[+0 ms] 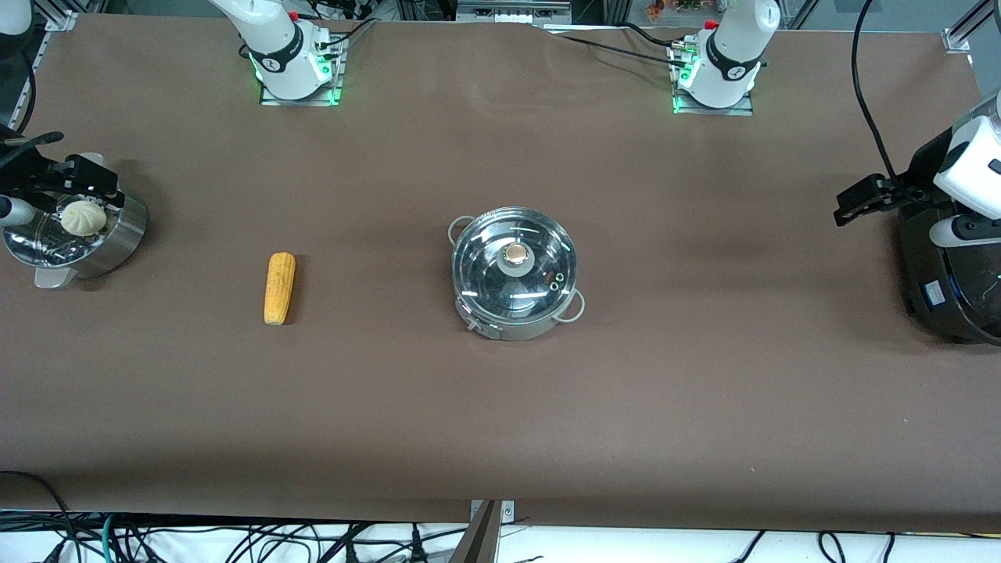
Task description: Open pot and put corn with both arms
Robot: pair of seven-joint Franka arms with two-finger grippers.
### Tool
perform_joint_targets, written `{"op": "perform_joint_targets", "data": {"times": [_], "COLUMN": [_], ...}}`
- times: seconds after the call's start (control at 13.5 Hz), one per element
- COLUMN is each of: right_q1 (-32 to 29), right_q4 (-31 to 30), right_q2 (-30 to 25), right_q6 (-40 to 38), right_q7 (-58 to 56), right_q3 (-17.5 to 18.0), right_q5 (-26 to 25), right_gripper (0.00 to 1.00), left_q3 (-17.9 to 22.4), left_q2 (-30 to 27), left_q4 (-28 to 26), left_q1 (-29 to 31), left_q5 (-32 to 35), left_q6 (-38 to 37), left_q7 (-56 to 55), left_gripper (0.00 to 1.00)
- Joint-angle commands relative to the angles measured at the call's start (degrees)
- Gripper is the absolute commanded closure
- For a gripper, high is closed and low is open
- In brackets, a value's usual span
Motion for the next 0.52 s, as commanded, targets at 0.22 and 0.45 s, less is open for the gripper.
{"op": "perform_joint_targets", "data": {"times": [0.22,0.45], "right_q1": [-0.7,-0.7], "right_q4": [0.6,0.6], "right_q2": [0.1,0.1], "right_q6": [-0.2,0.2], "right_q7": [-0.1,-0.1], "right_q3": [0.4,0.4], "right_q5": [0.1,0.1], "right_gripper": [0.00,0.00], "left_q3": [-0.1,-0.1], "left_q2": [0.3,0.4], "left_q4": [1.1,1.1], "left_q1": [0.3,0.4], "left_q5": [0.7,0.6], "left_q6": [-0.8,-0.6], "left_q7": [1.0,1.4], "left_gripper": [0.00,0.00]}}
